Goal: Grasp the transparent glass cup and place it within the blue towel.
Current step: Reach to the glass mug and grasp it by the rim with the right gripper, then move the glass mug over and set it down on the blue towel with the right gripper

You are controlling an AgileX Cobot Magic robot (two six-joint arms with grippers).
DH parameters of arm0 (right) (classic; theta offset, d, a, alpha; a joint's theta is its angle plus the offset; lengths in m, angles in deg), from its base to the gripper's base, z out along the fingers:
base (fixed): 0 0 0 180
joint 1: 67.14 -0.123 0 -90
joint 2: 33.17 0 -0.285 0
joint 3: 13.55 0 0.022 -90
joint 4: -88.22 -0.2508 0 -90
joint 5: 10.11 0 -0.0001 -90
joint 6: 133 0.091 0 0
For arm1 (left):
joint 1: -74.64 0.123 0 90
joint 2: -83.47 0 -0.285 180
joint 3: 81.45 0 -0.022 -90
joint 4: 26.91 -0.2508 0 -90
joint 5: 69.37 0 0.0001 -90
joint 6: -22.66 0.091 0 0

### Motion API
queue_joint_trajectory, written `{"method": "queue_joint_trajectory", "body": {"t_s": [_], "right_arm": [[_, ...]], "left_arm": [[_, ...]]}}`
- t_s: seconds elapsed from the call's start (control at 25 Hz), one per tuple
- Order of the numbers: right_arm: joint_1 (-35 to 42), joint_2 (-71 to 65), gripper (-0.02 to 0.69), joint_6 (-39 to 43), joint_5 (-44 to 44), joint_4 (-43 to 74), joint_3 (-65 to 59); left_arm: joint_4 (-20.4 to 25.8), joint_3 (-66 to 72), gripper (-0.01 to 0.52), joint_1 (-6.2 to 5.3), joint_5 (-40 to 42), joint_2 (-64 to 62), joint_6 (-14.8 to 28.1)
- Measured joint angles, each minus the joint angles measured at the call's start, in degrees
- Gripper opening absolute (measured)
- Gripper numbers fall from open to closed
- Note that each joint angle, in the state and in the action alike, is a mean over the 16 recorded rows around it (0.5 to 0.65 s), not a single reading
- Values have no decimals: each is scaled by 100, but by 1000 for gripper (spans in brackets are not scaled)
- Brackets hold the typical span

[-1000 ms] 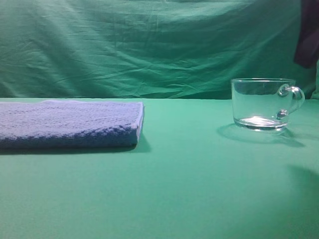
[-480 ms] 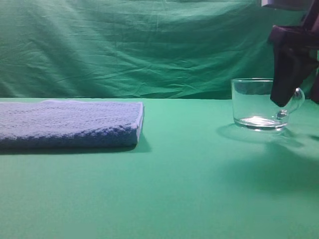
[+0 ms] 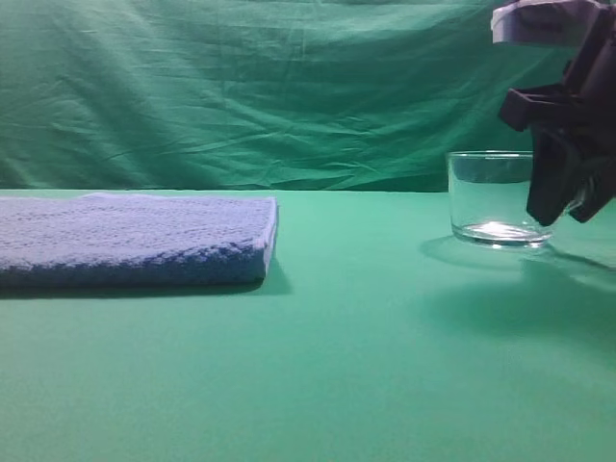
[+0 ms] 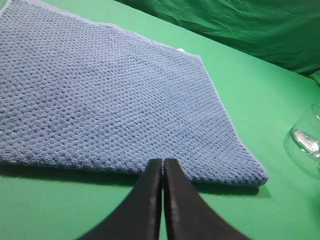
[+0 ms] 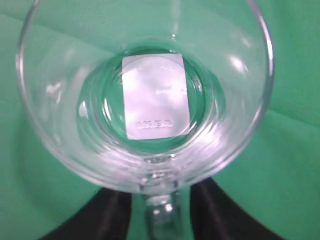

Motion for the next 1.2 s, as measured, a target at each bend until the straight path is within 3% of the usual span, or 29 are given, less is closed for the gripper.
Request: {"method": "queue_joint_trajectory", "body": {"t_s": [0.32,0.64,1.2], "right_arm": [[-291,175,101,0,301,-9,580],[-1226,93,101,-5,356,-29,1594],[-2838,-2143,101,-122,405,-48,4351]], "left_arm": [[0,0,0,0,0,0,0],[0,0,0,0,0,0,0],[0,0,0,0,0,0,0]]}}
